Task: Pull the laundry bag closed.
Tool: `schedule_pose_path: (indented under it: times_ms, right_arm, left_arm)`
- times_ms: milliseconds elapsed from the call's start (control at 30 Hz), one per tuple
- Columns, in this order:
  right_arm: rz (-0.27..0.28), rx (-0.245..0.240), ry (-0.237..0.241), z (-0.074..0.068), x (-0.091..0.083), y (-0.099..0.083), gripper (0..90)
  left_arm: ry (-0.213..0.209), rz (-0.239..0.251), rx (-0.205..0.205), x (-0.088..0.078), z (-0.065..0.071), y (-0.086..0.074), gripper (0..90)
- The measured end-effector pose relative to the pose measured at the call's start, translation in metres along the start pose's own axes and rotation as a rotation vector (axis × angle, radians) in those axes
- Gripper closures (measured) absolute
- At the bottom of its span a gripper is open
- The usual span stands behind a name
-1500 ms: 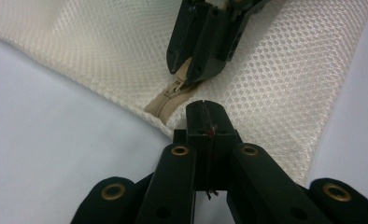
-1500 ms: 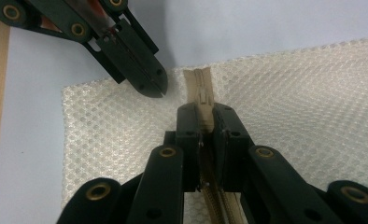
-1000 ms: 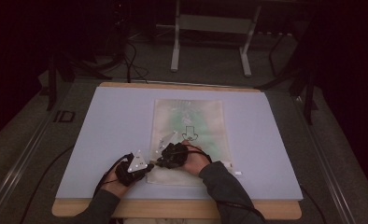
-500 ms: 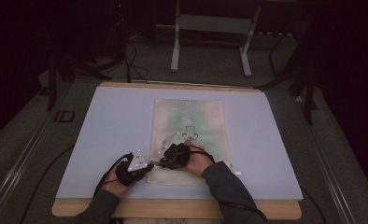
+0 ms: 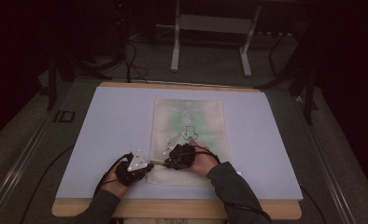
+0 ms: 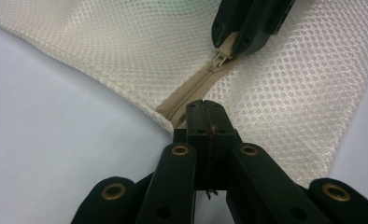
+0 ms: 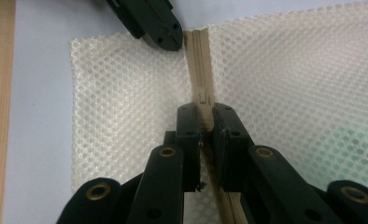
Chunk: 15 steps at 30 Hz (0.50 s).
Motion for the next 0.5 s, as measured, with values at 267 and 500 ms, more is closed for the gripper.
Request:
schedule_pose_path:
  times_ms: [267, 500]
  right_arm:
    - [0.000, 0.003, -0.004, 0.0002, -0.0040, -0.0040, 82.1]
    - [-0.005, 0.007, -0.006, 0.0005, -0.0071, -0.0082, 82.1]
  left_arm:
    - [0.001, 0.000, -0.001, -0.0001, 0.0000, -0.0001, 89.5]
    - [-0.001, 0.001, -0.003, -0.0002, -0.0002, -0.0001, 89.5]
Point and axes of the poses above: each handheld gripper's, and its own axes: x roughly forward along the jaws, y roughly out of its top, z roughly to its right, the point moved 9 cm from there along x, roughly forward along the jaws, and after that the axes turned 8 degrees about -x, right-handed, at the moved point
